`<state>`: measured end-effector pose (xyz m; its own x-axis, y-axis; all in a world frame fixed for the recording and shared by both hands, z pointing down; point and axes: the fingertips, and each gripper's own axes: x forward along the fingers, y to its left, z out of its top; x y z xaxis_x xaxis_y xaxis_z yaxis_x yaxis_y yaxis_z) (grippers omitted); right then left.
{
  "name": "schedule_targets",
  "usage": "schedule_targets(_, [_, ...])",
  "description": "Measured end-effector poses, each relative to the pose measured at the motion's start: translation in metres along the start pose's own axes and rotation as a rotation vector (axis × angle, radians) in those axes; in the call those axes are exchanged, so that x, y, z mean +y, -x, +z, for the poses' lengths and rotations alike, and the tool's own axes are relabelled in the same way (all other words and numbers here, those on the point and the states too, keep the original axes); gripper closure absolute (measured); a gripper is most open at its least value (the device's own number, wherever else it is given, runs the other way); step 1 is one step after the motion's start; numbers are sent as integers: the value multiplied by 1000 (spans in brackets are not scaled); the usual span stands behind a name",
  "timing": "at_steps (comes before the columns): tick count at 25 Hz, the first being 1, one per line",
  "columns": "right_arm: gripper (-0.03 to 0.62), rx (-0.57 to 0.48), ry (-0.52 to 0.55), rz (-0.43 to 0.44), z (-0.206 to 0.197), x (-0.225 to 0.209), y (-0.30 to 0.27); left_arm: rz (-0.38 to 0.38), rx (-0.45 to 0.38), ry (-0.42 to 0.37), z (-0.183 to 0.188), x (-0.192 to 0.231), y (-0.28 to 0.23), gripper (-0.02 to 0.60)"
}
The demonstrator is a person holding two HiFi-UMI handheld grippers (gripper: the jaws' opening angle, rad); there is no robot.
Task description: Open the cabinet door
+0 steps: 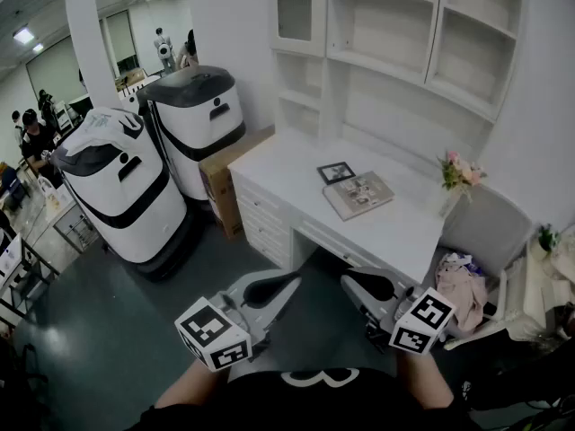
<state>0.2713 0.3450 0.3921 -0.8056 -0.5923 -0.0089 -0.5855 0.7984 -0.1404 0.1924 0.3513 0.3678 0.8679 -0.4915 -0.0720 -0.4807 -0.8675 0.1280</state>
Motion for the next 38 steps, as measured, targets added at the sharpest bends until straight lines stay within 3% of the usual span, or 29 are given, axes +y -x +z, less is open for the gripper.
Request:
schedule_targets(22, [591,11,41,-11,-4,51,-62,4,-48,-27,13,37,78,578])
schedule_targets(30, [591,-4,36,-9,1,14,-91,24,-30,-36,13,77,62,578])
schedule_targets(38, [591,-13,18,19,3,-74,-151,40,5,-25,0,162,8,578])
